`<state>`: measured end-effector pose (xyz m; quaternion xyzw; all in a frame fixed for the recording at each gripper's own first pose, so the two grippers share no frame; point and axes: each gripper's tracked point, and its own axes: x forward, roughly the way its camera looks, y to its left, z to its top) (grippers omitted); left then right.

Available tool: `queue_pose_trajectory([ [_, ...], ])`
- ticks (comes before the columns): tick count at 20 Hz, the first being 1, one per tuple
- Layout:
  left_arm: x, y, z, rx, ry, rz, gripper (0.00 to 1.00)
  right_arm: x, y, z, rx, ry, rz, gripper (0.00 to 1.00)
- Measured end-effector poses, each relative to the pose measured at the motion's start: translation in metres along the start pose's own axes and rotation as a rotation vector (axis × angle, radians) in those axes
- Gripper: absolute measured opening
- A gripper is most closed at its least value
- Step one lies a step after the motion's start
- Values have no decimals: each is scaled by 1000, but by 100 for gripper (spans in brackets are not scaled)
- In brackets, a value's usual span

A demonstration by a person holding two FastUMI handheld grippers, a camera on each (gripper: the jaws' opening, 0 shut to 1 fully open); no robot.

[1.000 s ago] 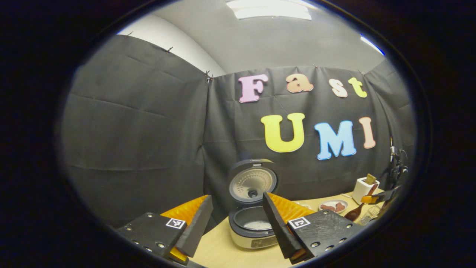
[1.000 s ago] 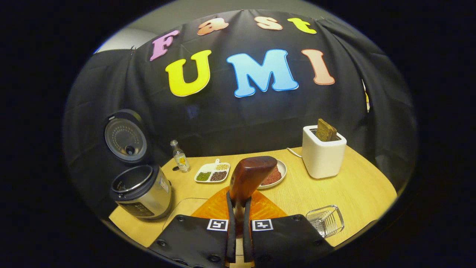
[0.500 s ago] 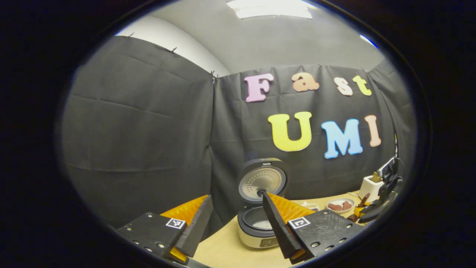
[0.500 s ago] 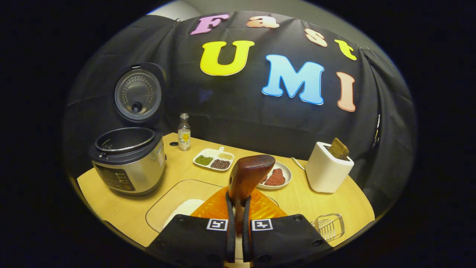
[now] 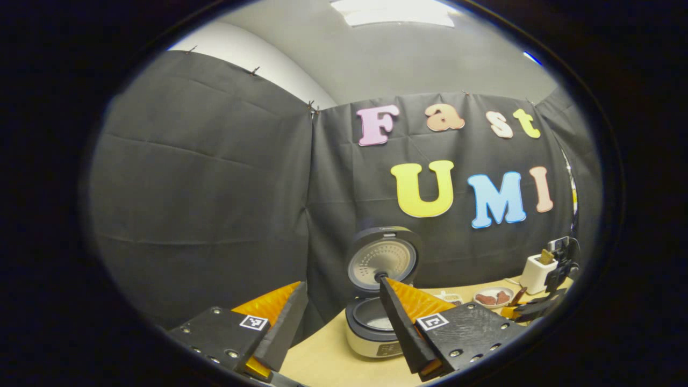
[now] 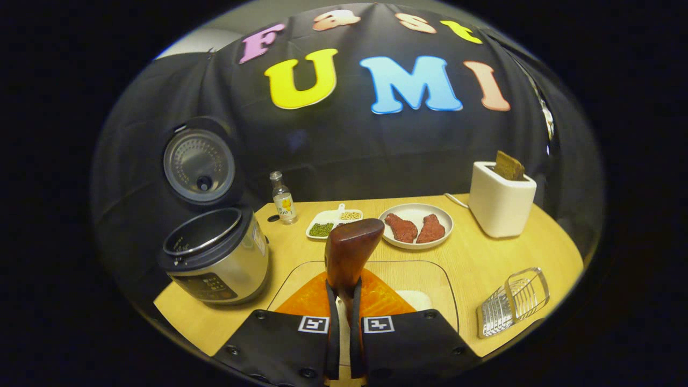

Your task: Close the left gripper, press the button to open the rice cooker; take a wooden spoon from the chopstick holder with the right hand, scoop a spoonful of rice and pour it into the rice cooker, then put the wooden spoon back into the chopstick holder.

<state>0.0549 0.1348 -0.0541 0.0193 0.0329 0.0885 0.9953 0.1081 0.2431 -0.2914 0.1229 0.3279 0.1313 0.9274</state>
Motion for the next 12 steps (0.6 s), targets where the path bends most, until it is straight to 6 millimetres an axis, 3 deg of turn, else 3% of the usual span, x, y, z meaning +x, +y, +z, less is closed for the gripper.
queue_pose_trajectory([
  [4,-1,-11,-2,-3,-3,-8,83,3,-37,0,327,52,3,10],
  [8,5,-17,-2,-13,-4,-16,83,4,-52,-6,533,78,5,9],
  [12,6,-23,6,3,-21,-19,83,2,-67,3,752,79,33,9],
])
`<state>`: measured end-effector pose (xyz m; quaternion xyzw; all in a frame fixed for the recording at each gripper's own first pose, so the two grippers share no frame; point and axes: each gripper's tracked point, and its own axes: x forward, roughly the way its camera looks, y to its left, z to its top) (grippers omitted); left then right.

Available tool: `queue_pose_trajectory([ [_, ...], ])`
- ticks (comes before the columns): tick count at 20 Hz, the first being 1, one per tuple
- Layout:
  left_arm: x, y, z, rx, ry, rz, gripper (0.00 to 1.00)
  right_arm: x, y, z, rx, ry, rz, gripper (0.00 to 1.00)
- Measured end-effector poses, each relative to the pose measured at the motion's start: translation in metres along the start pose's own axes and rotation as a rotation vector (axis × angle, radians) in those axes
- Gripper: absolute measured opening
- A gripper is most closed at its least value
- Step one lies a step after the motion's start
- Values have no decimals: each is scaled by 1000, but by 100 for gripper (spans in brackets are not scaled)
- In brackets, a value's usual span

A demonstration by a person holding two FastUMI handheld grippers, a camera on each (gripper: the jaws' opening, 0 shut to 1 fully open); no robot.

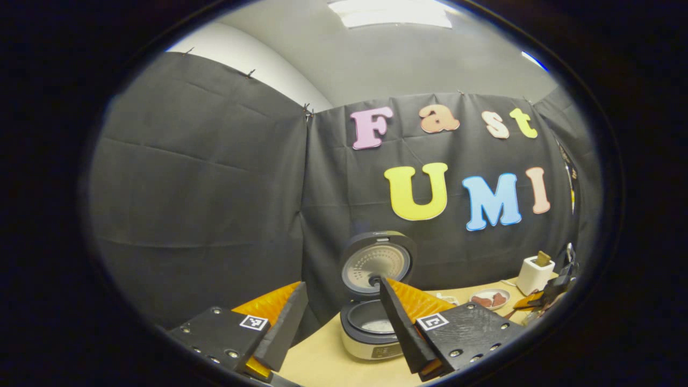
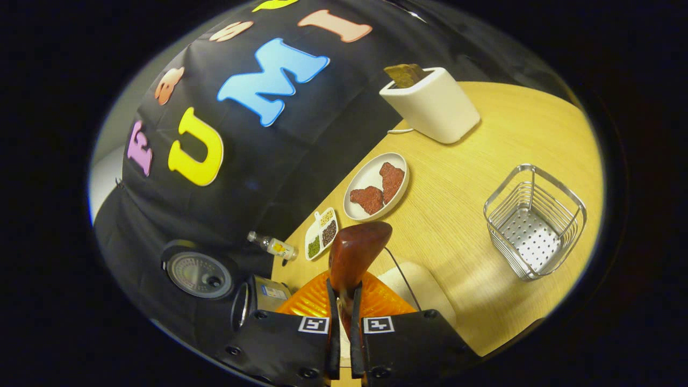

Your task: Close the left gripper, press the button to open the rice cooker; take a wooden spoon from the chopstick holder with the right hand, scoop a spoonful of rice and pour it into the rice cooker, then put the wooden spoon back into the chopstick holder.

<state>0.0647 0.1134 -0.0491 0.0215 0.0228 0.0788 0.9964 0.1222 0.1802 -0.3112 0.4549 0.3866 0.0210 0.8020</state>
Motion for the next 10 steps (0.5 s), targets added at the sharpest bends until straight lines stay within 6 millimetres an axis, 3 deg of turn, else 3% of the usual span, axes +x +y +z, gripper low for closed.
queue_pose_trajectory([
  [1,-1,0,0,0,-2,0,83,-1,3,5,46,-2,11,6],
  [4,1,1,-1,-4,0,4,83,-2,18,17,160,1,49,9],
  [5,1,4,-3,-5,3,7,83,-1,27,21,199,5,70,6],
  [10,5,26,-10,-13,18,43,83,8,82,21,316,40,166,9],
])
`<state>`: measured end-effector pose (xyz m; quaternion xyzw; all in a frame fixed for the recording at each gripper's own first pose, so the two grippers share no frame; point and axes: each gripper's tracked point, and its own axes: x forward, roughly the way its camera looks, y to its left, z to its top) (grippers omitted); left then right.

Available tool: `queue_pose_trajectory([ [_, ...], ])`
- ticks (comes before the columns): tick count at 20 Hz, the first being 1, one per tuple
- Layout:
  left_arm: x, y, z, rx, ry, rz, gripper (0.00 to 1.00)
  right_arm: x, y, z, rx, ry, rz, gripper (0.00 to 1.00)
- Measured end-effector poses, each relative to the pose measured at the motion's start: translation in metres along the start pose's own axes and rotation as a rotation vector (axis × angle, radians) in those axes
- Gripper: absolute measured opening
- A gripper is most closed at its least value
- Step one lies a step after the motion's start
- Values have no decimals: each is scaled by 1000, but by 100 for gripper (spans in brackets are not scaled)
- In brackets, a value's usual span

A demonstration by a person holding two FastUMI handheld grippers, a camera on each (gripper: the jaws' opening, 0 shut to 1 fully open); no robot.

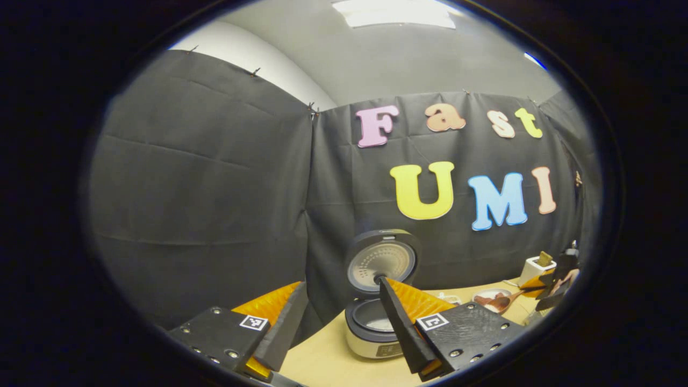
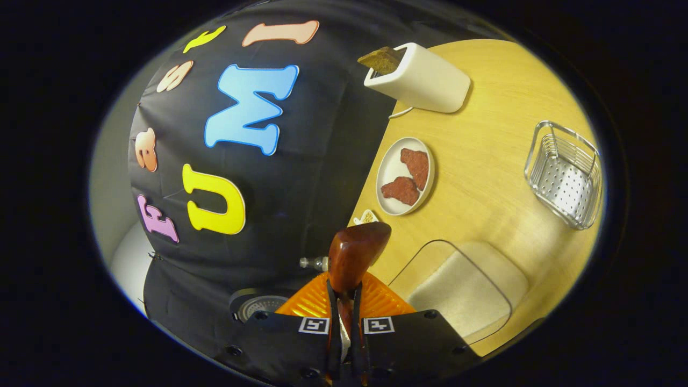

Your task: Close the left gripper, press the button to open the rice cooker; take a wooden spoon from the chopstick holder with the right hand, scoop a spoonful of rice and pour it into the rice cooker, then put the wooden spoon back into the chopstick holder.

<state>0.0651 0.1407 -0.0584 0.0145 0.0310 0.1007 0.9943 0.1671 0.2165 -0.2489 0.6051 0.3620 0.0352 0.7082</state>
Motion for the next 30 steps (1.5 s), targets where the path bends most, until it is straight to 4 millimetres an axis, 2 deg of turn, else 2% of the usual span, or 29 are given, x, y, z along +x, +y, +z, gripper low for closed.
queue_pose_trajectory([
  [5,3,27,-4,0,7,44,83,26,58,-44,-35,63,69,9],
  [6,2,30,-6,-3,9,52,83,33,68,-55,-47,80,80,5],
  [7,3,32,-7,-4,10,60,83,41,77,-67,-61,95,91,9],
  [8,6,33,-10,-4,11,69,83,48,85,-78,-77,110,100,5],
  [10,8,39,-13,-4,16,87,83,62,100,-102,-105,140,118,5],
  [11,9,44,-15,-4,18,96,83,69,106,-114,-117,156,125,9],
  [15,5,63,-23,-9,29,140,83,94,124,-159,-171,215,140,9],
  [18,6,74,-31,-11,43,175,83,110,128,-190,-267,250,135,9],
  [21,2,85,-40,-14,57,208,83,131,116,-220,-420,285,118,9],
  [23,2,89,-43,-16,64,227,83,138,109,-234,-521,305,110,9],
  [26,3,87,-47,-14,71,250,83,148,102,-244,-658,309,111,9],
  [30,6,82,-50,-16,79,268,83,150,105,-250,-883,295,135,9],
])
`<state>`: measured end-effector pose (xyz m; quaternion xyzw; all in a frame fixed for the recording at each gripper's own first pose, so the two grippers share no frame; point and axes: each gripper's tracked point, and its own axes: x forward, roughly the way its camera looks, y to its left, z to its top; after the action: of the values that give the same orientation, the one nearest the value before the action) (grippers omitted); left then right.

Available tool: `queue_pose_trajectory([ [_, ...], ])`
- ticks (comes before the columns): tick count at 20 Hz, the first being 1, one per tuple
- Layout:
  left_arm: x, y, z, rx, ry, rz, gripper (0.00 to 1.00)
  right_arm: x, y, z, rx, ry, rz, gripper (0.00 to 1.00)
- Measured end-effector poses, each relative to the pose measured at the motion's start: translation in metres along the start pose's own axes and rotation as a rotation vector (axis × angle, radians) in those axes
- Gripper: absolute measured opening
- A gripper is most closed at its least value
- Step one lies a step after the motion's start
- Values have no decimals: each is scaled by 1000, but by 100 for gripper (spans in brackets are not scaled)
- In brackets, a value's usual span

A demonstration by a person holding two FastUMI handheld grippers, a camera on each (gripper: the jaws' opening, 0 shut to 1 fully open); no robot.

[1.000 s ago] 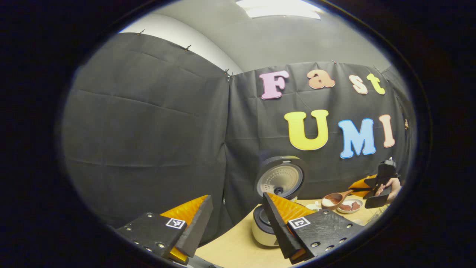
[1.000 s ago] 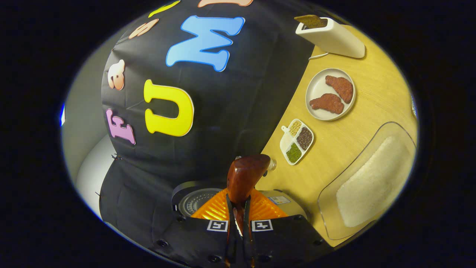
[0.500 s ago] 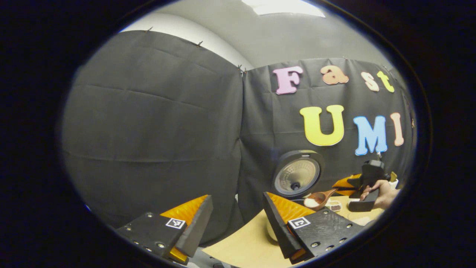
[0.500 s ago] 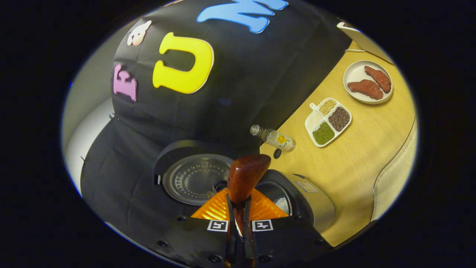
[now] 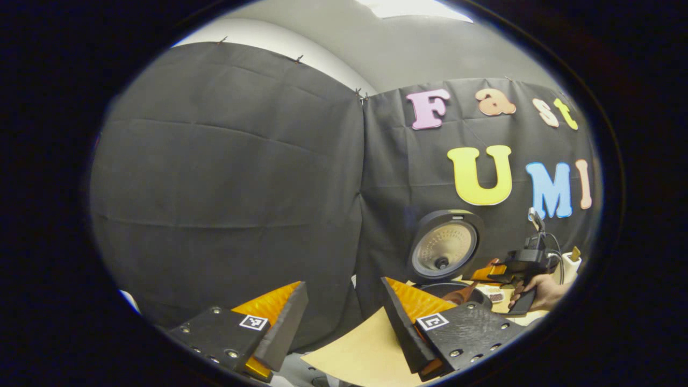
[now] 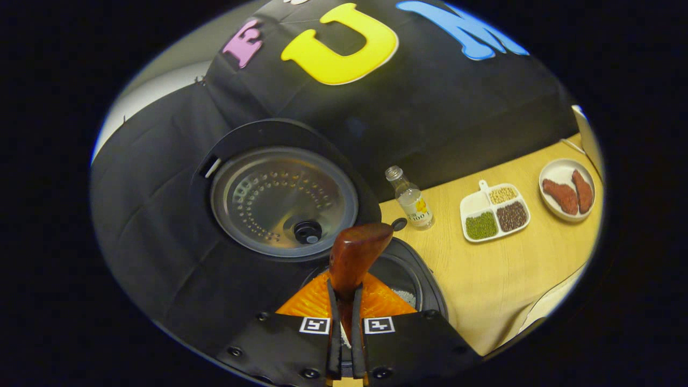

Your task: Close the left gripper, press the button to open the rice cooker; take a wooden spoon from the chopstick holder with the right hand, scoop a spoonful of rice and pour it into the rice cooker, then put the wooden spoon back into the chopstick holder.

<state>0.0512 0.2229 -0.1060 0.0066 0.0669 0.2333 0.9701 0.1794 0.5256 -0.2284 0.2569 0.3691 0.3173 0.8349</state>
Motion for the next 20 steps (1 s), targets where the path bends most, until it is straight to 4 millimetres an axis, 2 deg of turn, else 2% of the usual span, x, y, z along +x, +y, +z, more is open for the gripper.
queue_pose_trajectory([
  [3,-2,-8,-7,-11,6,5,83,3,5,-1,-205,-11,4,9],
  [6,-3,-21,-5,-13,2,6,83,4,12,0,-421,-28,16,9],
  [12,-7,-20,-5,-21,2,0,83,-5,25,11,-857,-112,-1,9],
  [15,-8,-19,-7,-25,-1,-10,83,-10,29,17,-1004,-153,-20,9],
  [16,-8,-21,-5,-25,-4,-15,85,-10,28,19,-1047,-164,-29,13],
  [17,-7,-22,-4,-25,-4,-18,84,-11,29,20,-1081,-174,-34,9],
  [20,-6,-22,-5,-32,-6,-32,84,-14,31,21,-1085,-176,-27,9],
])
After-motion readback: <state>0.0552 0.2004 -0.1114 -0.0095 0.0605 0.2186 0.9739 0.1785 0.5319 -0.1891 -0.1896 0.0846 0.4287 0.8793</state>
